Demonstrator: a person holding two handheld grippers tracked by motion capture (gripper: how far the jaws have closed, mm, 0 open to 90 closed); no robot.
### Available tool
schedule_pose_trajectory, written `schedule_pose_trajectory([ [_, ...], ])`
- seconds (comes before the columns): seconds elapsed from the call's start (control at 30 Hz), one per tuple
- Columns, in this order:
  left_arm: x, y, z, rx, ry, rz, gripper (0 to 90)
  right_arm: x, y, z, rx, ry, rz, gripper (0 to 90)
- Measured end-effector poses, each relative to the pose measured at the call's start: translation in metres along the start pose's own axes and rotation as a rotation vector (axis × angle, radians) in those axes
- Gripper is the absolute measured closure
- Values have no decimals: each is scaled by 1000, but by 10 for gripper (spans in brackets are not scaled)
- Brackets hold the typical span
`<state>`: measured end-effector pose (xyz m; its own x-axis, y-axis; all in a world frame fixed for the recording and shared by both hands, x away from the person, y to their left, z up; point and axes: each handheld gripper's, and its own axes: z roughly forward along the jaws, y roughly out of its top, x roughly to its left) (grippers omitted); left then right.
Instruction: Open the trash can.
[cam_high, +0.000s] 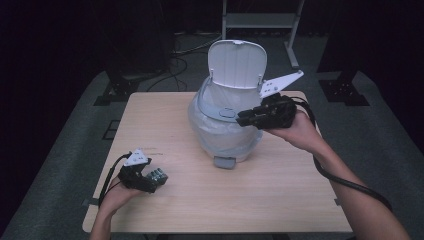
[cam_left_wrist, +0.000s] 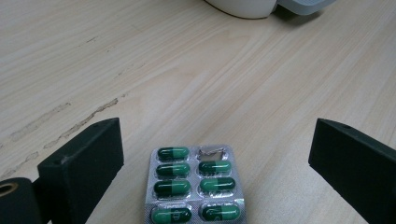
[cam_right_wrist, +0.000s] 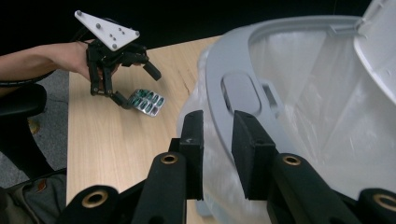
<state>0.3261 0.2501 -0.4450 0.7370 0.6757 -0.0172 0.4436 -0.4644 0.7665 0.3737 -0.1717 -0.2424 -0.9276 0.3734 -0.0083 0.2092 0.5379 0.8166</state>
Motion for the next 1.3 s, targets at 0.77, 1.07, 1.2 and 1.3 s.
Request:
schedule_pose_trajectory([
  [0.77,-2,-2,4,17,-13,14,22,-13,-103,-39,-20,-78,139,514],
  [1.07,-4,-2,7,24,-21,22,22,-15,-136,-31,-16,-86,175,454],
  [1.2,-5,-3,7,43,-28,37,22,-16,-152,-26,-16,-87,191,418],
  [1.3,-5,-3,8,47,-29,42,22,-16,-158,-24,-21,-92,197,402],
])
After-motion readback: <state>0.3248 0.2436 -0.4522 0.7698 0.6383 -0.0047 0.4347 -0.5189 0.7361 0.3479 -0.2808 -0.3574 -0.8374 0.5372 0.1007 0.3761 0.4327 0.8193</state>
